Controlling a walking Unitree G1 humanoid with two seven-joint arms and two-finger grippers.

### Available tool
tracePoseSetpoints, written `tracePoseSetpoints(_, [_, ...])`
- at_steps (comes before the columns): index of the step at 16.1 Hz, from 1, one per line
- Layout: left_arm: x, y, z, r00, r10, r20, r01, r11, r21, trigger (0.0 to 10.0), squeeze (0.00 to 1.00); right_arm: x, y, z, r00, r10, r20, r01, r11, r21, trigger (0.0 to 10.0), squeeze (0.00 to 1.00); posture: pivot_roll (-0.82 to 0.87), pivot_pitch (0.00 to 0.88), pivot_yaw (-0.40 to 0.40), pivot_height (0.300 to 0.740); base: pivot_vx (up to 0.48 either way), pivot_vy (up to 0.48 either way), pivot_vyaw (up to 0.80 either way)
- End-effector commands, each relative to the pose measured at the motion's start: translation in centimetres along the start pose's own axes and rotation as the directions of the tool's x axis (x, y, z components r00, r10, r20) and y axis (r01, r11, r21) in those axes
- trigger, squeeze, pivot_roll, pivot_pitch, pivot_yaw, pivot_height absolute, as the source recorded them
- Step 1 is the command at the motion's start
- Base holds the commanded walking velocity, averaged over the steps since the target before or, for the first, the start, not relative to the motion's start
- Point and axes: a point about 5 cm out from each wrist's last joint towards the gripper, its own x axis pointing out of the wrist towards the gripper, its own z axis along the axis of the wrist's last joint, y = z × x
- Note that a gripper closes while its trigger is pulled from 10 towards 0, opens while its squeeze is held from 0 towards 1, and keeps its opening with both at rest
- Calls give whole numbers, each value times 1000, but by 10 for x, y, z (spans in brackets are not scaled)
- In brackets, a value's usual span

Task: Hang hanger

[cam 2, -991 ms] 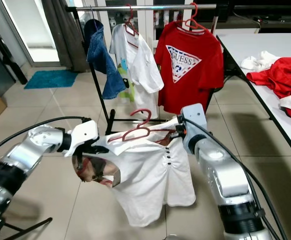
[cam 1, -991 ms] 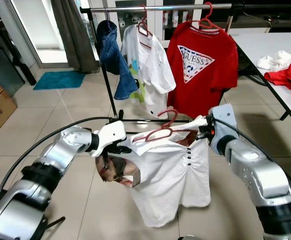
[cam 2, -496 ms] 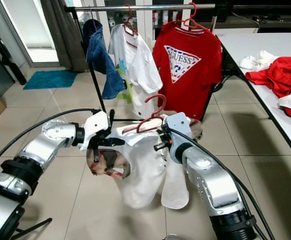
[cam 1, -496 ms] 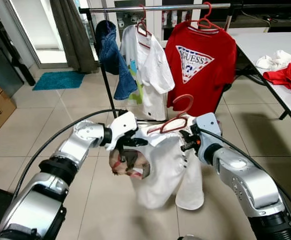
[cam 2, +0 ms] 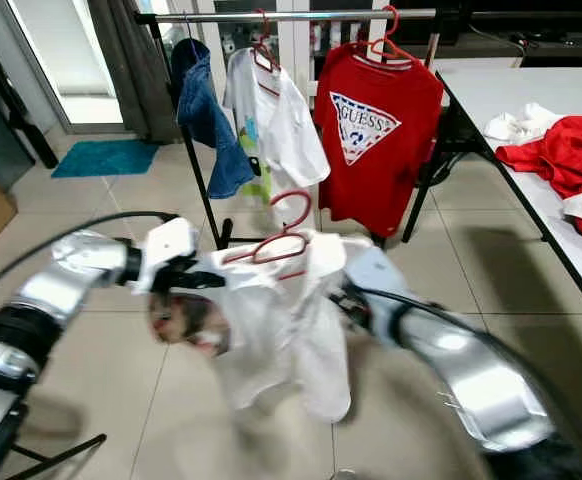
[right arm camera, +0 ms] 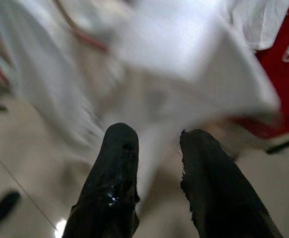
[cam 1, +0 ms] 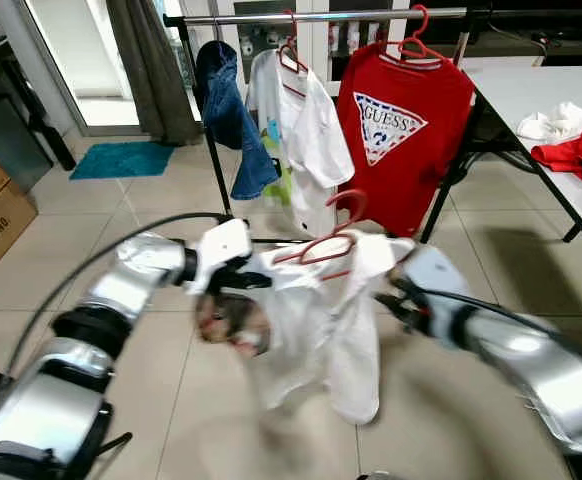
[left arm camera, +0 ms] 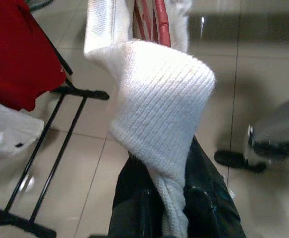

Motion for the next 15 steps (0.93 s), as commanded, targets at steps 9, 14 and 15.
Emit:
tracePoseSetpoints(9, [-25,-2,20,978,-189,90,176,975,134,0,0,-25,8,48,887,405,223,-349,903,-252,10000,0,-197,0,96,740,0,0,0])
tracePoseSetpoints(14, [-25,-4,29,966,-229,117,207,963,171,0,0,-2,14,59,866,417,275,-364,904,-224,10000,0,-191,0,89,740,0,0,0])
tracePoseSetpoints(15, [-26,-4,29,966,-232,116,210,962,174,0,0,-2,10,62,864,415,283,-361,905,-226,10000,0,-191,0,87,740,0,0,0])
